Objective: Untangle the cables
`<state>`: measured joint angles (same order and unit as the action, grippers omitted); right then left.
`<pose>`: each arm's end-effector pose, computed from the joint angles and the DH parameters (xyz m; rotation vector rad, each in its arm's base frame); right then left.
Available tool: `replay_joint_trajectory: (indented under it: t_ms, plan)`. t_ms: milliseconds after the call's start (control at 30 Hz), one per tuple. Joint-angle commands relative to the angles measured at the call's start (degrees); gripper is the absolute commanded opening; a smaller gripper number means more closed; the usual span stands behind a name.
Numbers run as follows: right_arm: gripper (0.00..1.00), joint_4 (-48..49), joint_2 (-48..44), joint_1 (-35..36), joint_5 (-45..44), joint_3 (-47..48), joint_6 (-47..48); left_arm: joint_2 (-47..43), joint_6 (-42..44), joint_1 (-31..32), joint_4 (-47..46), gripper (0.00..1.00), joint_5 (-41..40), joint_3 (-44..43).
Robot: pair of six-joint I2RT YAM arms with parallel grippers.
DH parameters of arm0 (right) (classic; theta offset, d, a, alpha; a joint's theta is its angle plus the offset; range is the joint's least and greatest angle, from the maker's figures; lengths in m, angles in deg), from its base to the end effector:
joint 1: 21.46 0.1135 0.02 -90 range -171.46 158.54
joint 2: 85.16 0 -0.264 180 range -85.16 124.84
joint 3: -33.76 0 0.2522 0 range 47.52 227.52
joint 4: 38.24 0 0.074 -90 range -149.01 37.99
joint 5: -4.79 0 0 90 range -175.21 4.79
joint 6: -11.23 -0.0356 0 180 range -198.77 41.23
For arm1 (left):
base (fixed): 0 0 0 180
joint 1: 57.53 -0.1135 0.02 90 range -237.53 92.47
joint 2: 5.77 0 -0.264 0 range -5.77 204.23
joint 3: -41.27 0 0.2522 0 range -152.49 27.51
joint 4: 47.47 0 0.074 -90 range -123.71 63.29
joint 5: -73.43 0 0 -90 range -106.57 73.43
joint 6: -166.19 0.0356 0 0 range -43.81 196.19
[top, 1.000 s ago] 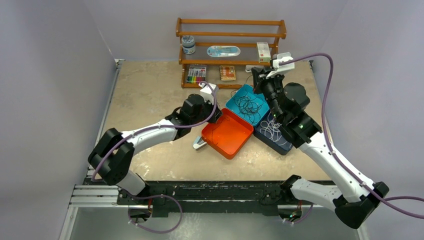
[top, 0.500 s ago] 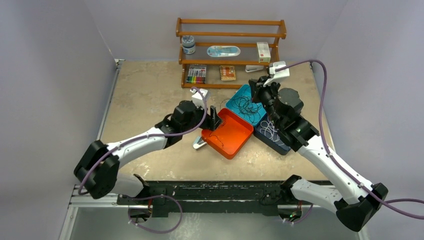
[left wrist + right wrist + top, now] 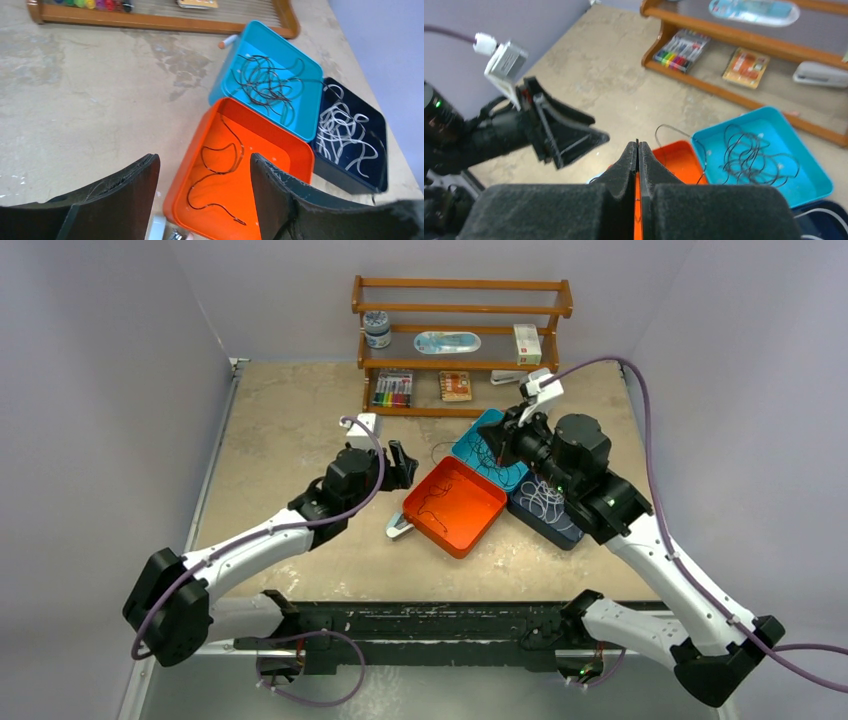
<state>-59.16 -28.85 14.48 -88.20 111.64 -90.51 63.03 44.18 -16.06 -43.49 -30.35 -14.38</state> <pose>0.1773 0.1262 0.4271 -0.2926 1.5653 0.6128 0.2108 -0.1750 0.2703 -0.0123 1.9141 -0.6573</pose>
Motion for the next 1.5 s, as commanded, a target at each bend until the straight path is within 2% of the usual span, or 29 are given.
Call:
replay_joint_trajectory:
  t_ms: [0,167,267,433,633,767,1033,1133,1467]
  plan:
    - [0.00,-5.6,-0.6,-0.1,6.5,0.2,-4.4,3.3,-1.5,-1.7,-3.1,0.66,-4.2,-3.9]
    - [0.00,-11.7,3.1,-0.1,10.5,-0.1,-4.6,11.2,-2.2,-3.3,-7.1,0.65,0.5,-8.3]
    - [0.00,-11.3,5.5,-0.1,10.0,-2.4,-5.7,14.8,-2.5,-3.5,-9.0,0.65,2.7,-10.2]
    - [0.00,-3.4,10.0,-0.1,8.1,-7.0,-7.9,16.7,-2.4,-3.5,-9.2,0.64,5.0,-11.4]
    - [0.00,6.0,14.8,-0.1,0.8,-11.5,-12.1,15.9,-1.8,-3.5,-7.5,0.63,5.1,-10.6]
    - [0.00,10.8,19.3,-0.1,-5.1,-10.7,-11.7,15.7,-2.1,-3.5,-7.4,0.63,5.7,-10.1]
    - [0.00,16.8,27.5,-0.3,-8.7,-7.4,-11.0,14.7,-1.9,-3.4,-7.0,0.62,5.8,-9.5]
    - [0.00,20.6,28.5,-0.9,-7.1,-7.5,-11.8,14.0,-1.7,-3.4,-6.7,0.61,5.1,-9.2]
    - [0.00,28.8,34.8,-1.4,6.4,-5.1,-15.0,10.1,-0.6,-3.5,-4.7,0.61,1.2,-7.7]
